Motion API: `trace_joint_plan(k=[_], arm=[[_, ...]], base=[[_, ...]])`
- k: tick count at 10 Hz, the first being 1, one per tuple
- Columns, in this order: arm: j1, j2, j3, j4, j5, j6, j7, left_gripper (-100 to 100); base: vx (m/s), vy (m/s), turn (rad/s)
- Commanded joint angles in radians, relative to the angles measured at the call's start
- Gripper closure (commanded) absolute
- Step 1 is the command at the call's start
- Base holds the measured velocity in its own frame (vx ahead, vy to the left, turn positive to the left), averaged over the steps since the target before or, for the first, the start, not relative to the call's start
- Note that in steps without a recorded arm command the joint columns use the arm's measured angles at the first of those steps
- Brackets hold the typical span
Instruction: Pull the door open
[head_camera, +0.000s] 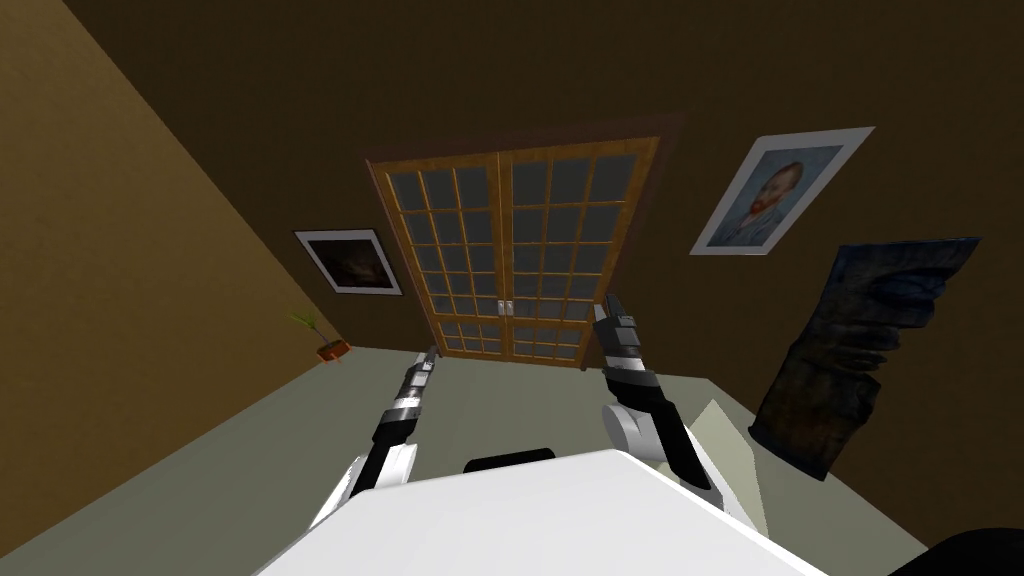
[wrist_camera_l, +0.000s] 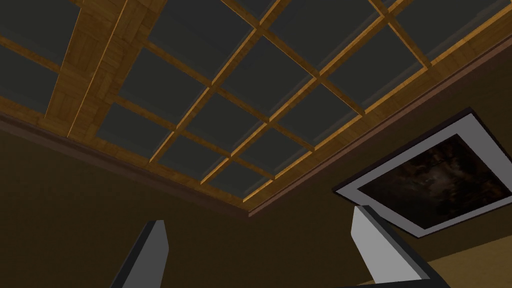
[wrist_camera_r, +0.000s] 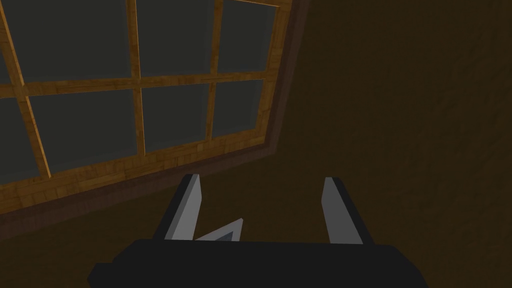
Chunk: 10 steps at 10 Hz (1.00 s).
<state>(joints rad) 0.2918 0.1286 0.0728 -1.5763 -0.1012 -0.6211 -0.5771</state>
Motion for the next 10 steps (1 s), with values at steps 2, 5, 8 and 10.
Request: trace_joint_plan(k=[2, 5, 8, 10], arm=[[-0.013, 0.006, 0.008, 0.068, -0.016, -0.028, -0.050, -100], [-0.032, 0.017, 0.020, 0.146, -0.031, -0.057, -0.102, -100], [-0.051, 0.029, 0.032, 0.223, -0.046, -0.085, -0.153, -100], [-0.064, 0.036, 0.040, 0.274, -0.056, -0.104, -0.186, -100]], base=[[0.110, -0.055, -0.055], [0.112, -0.072, -0.045], [0.118, -0.059, -0.045], [0.102, -0.057, -0.056]])
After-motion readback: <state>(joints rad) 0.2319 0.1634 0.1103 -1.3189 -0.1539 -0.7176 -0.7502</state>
